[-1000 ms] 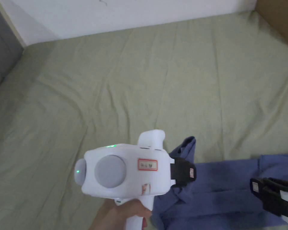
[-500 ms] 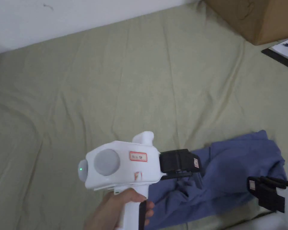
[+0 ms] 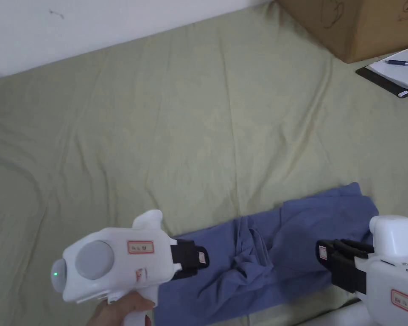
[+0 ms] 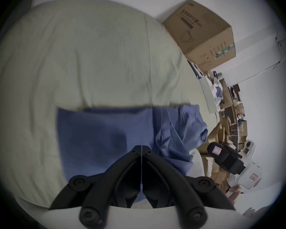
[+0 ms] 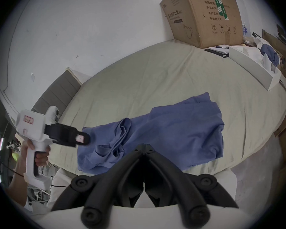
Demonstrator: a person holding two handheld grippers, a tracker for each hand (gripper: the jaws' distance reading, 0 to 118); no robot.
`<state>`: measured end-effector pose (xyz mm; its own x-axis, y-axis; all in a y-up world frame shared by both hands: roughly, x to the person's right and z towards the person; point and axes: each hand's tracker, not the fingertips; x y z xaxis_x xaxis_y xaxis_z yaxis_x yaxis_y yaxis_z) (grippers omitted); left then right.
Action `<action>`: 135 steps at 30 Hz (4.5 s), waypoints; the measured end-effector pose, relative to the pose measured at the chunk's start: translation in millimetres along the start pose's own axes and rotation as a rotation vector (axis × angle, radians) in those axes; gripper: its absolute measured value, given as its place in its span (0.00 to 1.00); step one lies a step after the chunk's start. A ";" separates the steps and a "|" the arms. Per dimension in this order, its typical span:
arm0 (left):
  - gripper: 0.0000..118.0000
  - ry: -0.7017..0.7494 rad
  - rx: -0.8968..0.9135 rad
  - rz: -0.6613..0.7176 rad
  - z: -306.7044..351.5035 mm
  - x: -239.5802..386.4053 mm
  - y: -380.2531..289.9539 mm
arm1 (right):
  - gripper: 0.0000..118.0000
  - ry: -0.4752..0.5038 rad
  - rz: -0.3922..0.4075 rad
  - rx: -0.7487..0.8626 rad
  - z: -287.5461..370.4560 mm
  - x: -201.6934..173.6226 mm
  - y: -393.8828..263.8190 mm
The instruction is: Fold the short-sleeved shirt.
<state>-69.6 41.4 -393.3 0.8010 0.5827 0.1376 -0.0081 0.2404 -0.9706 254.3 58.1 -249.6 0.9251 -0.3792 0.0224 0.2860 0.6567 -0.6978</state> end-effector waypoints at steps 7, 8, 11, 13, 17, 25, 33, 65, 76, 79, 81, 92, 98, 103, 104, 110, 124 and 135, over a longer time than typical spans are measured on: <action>0.01 0.001 -0.141 -0.118 -55.7 31.7 -14.9 | 0.00 0.003 0.007 -0.022 3.1 4.0 -7.8; 0.01 -0.015 -0.140 -0.118 -58.5 36.4 -15.5 | 0.00 0.000 0.006 -0.026 4.2 5.8 -9.1; 0.01 -0.089 -0.157 -0.104 -69.0 55.5 -20.6 | 0.00 -0.018 -0.008 -0.030 6.0 14.1 -14.2; 0.01 -0.118 -0.182 -0.136 -77.5 64.8 -20.1 | 0.00 -0.026 -0.021 -0.027 8.3 17.4 -15.3; 0.01 -0.160 -0.163 -0.115 -74.3 68.9 -15.0 | 0.00 -0.038 -0.035 -0.010 18.2 17.5 -13.7; 0.01 -0.258 0.169 -0.016 18.6 26.3 32.2 | 0.00 -0.037 -0.018 0.006 21.2 12.5 -10.4; 0.01 -0.144 0.258 -0.062 86.9 -34.0 58.8 | 0.00 0.003 0.044 -0.026 13.0 -10.3 -11.6; 0.07 -0.382 -0.086 0.154 -19.8 -149.7 7.8 | 0.00 -0.036 0.149 -0.107 -12.3 -48.9 4.8; 0.07 -0.332 -0.053 0.050 51.7 -161.5 18.5 | 0.00 -0.040 0.161 -0.105 -9.1 -58.1 10.5; 0.07 -0.257 -0.012 0.072 91.3 -190.1 19.4 | 0.00 -0.031 0.177 -0.104 -10.0 -63.7 10.0; 0.07 -0.183 0.017 0.097 118.0 -209.7 17.8 | 0.00 -0.028 0.187 -0.107 -12.1 -66.9 9.1; 0.07 0.067 0.126 0.254 205.1 -204.2 8.8 | 0.00 0.024 0.183 -0.129 -22.3 -72.7 -0.8; 0.07 0.077 0.133 0.240 207.1 -123.0 20.8 | 0.00 0.015 0.192 -0.119 -16.3 -64.3 0.5; 0.07 0.013 0.096 0.130 185.3 -54.1 39.8 | 0.00 -0.021 0.216 -0.093 -7.5 -54.1 1.7; 0.07 0.007 0.080 0.108 174.3 -41.1 44.6 | 0.00 -0.021 0.210 -0.089 -6.0 -51.0 2.2; 0.07 -0.003 -0.040 0.079 81.7 10.2 68.9 | 0.00 -0.005 0.154 -0.066 2.4 -29.1 1.5; 0.94 -0.064 -0.047 0.078 27.4 35.5 78.5 | 0.00 -0.080 0.073 -0.073 22.1 10.5 -6.5; 0.00 0.160 0.120 0.085 92.1 -50.1 21.5 | 0.00 -0.045 0.121 -0.090 12.5 -6.6 -7.1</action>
<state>-165.0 88.9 -402.9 0.8792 0.4762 0.0140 -0.1429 0.2918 -0.9457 249.3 64.1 -235.9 0.9623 -0.2696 -0.0348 0.1501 0.6340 -0.7586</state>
